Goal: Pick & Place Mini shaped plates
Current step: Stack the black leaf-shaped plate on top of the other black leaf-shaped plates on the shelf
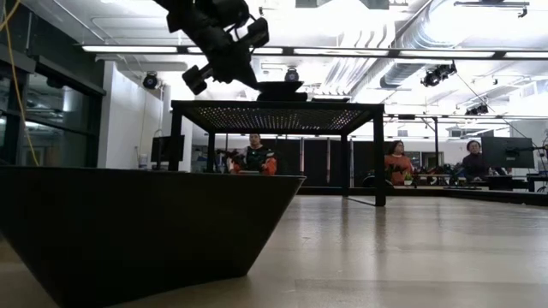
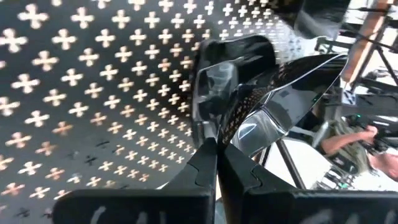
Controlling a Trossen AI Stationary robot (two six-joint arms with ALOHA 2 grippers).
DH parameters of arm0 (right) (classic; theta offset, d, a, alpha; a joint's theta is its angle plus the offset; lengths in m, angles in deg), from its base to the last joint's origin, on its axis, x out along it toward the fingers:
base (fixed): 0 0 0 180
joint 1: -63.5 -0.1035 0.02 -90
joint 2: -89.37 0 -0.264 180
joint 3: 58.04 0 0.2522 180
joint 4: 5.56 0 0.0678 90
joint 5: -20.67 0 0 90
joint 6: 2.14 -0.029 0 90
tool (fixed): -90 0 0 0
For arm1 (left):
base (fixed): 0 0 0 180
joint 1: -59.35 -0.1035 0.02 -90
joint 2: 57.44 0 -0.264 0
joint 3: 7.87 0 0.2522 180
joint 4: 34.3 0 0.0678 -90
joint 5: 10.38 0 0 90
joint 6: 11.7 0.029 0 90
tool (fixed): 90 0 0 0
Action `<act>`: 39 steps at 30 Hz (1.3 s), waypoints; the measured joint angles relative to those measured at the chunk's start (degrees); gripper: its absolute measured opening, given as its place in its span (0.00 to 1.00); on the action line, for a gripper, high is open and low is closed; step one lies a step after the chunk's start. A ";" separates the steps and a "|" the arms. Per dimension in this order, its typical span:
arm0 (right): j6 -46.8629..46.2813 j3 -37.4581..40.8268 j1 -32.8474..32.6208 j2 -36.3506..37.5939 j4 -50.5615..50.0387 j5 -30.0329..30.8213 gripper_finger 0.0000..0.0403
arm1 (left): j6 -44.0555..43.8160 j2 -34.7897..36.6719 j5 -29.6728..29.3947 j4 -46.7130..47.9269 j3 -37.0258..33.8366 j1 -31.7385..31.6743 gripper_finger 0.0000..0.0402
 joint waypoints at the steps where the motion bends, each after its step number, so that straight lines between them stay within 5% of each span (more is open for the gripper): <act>1: 0.00 0.00 -0.11 -0.01 0.00 -0.01 0.57 | 0.02 0.00 0.00 -0.41 0.00 0.00 0.00; 17: 0.49 0.00 -0.09 -0.02 0.00 0.00 0.57 | 0.14 0.00 1.33 -0.17 -0.02 0.00 0.18; 39: -1.13 0.00 -0.84 0.33 0.07 0.00 0.56 | 2.74 0.57 3.54 -1.46 0.00 -0.02 0.18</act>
